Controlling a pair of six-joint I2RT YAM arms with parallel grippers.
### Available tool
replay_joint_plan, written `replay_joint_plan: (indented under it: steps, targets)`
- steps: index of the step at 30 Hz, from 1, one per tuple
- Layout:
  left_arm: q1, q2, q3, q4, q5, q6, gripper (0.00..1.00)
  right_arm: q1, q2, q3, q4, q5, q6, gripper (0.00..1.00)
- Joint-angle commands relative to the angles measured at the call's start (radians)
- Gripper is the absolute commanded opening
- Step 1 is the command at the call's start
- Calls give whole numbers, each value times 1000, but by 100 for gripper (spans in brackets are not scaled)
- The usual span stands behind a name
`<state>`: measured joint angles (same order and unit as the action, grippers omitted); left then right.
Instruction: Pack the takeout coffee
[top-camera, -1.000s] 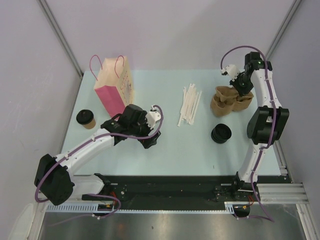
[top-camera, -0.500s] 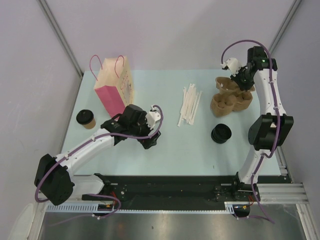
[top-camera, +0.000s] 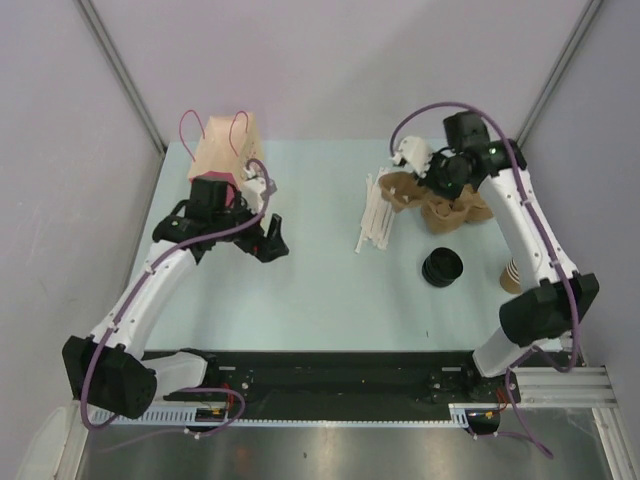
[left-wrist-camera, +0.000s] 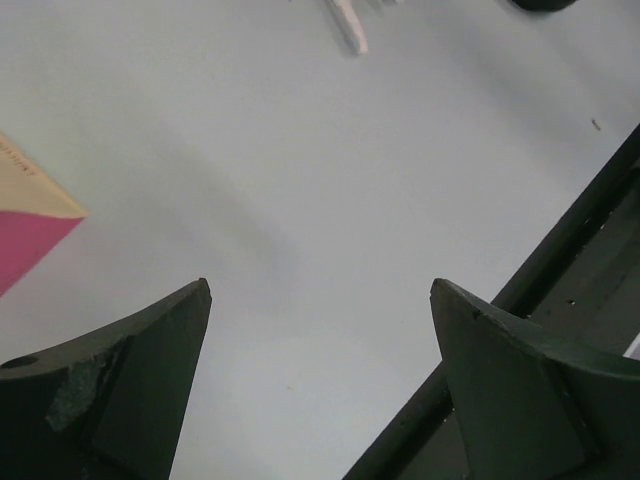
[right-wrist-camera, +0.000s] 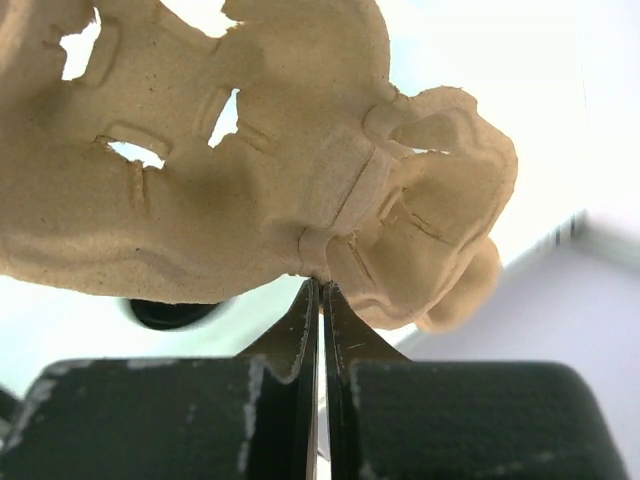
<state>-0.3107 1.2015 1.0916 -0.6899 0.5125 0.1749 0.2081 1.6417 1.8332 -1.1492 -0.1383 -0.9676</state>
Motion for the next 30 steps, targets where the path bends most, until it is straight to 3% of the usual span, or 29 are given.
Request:
replay_joint_plan:
  steps: [1, 9, 13, 19, 27, 30]
  targets:
    - [65, -63, 106, -118, 143, -48, 96, 199, -169, -113, 31, 26, 55, 0]
    - [65, -80, 152, -201, 152, -78, 95, 644, -263, -279, 31, 126, 199, 0]
    - [64, -76, 131, -203, 236, -87, 94, 766, -264, -316, 48, 138, 247, 0]
    - [53, -30, 94, -177, 325, -156, 89, 885, -234, -327, 77, 195, 254, 0]
    - [-53, 32, 34, -154, 382, -202, 85, 975, -204, -324, 115, 258, 237, 0]
    - [-65, 43, 7, -143, 420, -209, 78, 994, -194, -324, 128, 275, 231, 0]
